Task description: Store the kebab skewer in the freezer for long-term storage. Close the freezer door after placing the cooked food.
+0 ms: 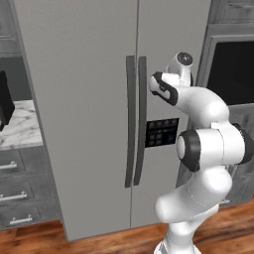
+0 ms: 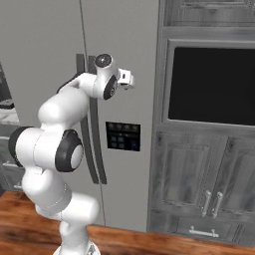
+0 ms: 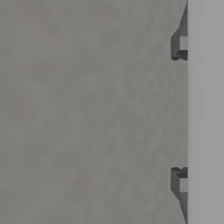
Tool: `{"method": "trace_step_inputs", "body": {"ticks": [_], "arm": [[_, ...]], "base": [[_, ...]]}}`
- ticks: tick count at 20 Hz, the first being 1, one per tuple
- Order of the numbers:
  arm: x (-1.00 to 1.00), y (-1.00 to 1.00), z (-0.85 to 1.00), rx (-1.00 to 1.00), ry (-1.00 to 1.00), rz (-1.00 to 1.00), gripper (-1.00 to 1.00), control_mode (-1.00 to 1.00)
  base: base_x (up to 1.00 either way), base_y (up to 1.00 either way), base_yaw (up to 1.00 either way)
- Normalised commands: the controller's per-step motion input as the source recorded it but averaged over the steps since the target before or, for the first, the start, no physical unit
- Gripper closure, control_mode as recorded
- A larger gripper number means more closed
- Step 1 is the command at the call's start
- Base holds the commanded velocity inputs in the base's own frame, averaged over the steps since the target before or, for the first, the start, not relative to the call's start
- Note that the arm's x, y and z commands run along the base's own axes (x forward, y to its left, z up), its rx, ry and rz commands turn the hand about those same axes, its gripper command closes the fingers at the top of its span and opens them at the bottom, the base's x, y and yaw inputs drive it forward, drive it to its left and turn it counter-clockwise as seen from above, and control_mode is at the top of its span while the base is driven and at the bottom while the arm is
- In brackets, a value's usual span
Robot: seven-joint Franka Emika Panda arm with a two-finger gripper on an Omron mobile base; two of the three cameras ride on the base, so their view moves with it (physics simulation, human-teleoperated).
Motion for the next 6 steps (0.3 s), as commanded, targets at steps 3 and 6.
{"method": "trace_step_inputs", "body": {"ticks": [3, 6], "arm": [[0.06, 0.00, -0.21, 0.00, -0.08, 0.00, -1.00, -1.00], [0.00, 0.00, -0.28, 0.00, -0.14, 0.00, -1.00, -1.00]], "base": [[0.00, 0.00, 0.00], [0.00, 0.00, 0.00]]}}
